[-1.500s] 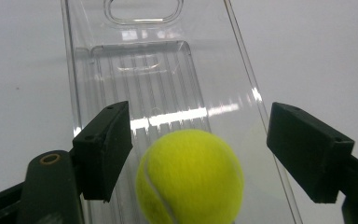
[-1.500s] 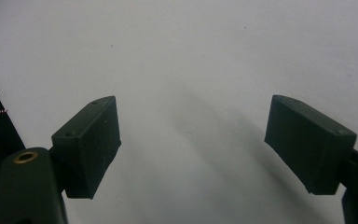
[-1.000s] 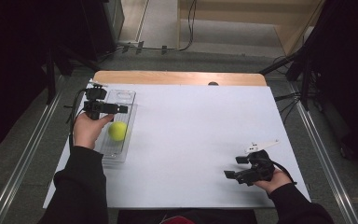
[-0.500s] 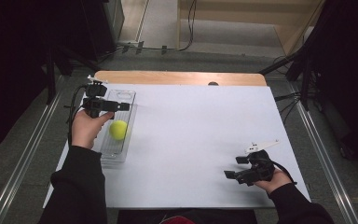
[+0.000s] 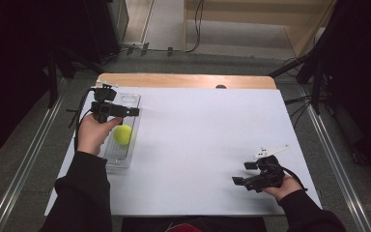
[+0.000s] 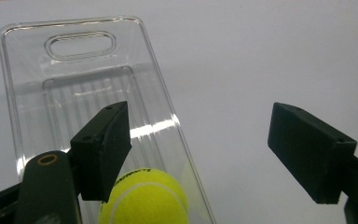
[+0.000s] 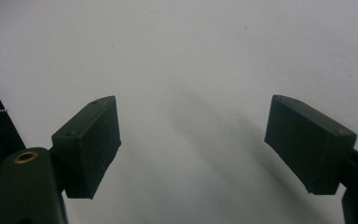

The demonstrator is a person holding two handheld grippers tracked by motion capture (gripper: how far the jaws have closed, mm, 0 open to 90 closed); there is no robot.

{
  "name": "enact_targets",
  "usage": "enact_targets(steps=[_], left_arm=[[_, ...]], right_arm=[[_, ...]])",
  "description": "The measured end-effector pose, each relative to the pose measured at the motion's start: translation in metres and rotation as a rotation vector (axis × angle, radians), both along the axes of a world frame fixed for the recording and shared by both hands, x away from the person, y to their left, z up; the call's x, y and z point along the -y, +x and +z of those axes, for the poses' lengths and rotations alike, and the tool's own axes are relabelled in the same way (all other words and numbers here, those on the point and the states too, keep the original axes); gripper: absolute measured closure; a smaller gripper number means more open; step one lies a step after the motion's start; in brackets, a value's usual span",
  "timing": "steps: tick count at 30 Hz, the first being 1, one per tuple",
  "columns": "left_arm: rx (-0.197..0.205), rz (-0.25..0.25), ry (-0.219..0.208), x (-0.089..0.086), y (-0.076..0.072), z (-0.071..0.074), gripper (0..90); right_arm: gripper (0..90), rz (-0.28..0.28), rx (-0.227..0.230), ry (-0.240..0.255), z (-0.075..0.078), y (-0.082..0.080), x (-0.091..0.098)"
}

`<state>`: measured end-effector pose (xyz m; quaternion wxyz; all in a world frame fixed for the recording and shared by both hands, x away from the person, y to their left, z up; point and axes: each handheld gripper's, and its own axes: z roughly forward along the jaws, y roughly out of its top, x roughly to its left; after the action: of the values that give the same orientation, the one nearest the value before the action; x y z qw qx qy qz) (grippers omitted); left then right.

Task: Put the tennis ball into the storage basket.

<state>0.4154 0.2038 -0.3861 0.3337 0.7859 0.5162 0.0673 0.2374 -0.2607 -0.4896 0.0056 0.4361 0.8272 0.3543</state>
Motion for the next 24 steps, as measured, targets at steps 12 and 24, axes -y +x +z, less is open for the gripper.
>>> enact_targets(steps=[12,24], left_arm=[[-0.019,-0.072,-0.015,0.017,-0.003,-0.002,21.8],[-0.048,-0.119,-0.041,0.029,-0.004,-0.008,21.8]], right_arm=[[16.0,0.0,0.0,0.001,0.0,0.0,0.0],[16.0,0.0,-0.001,0.002,0.0,0.0,0.0]])
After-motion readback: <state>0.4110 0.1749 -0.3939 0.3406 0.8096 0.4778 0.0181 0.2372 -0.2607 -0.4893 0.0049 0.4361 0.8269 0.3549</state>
